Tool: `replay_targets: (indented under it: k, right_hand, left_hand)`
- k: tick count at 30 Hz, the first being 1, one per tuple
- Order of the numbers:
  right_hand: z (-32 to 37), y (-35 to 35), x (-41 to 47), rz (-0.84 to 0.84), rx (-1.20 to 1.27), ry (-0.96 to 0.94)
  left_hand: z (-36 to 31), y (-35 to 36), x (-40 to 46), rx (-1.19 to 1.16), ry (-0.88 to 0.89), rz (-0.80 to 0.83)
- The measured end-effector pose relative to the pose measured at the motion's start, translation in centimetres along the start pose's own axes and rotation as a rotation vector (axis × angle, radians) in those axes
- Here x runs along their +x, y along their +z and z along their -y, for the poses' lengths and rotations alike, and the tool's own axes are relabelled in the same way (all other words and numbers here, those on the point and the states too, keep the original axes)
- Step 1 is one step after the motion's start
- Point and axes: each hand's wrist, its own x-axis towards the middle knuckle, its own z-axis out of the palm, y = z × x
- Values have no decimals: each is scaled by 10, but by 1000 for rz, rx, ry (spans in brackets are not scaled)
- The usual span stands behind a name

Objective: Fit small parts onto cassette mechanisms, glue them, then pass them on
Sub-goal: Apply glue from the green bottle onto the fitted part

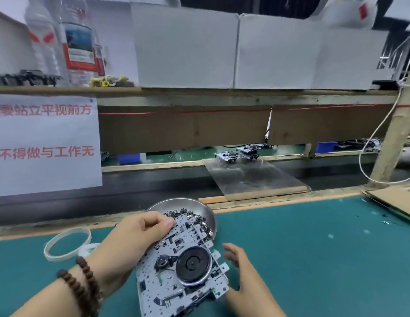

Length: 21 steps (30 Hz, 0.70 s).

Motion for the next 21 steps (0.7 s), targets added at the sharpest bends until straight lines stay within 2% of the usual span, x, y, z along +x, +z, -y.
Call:
replay_targets:
  k: [3, 4, 6, 9, 13, 18, 21]
  right_hand:
    - [7, -36, -9, -195, 351, 38]
    - [13, -47, -12, -180, 507, 79]
    - [26, -64, -17, -40, 749, 173]
    - [31, -90, -12, 125, 984, 280]
    - [20, -107, 10, 91, 976, 324]
    - [1, -116, 53, 24, 979, 262]
    - [-18, -120, 89, -21, 1098, 273]
  left_hand:
    - [-20, 19, 25, 120, 48, 11]
    - [-25, 26, 35, 165, 59, 15]
    - [-32, 42, 55, 244, 78, 43]
    - [-37, 65, 86, 363, 127, 70]
    - [-36, 88, 127, 438, 130, 101]
    - [-33, 108, 175, 433, 61, 157]
    - [-35, 114, 204, 468, 83, 86]
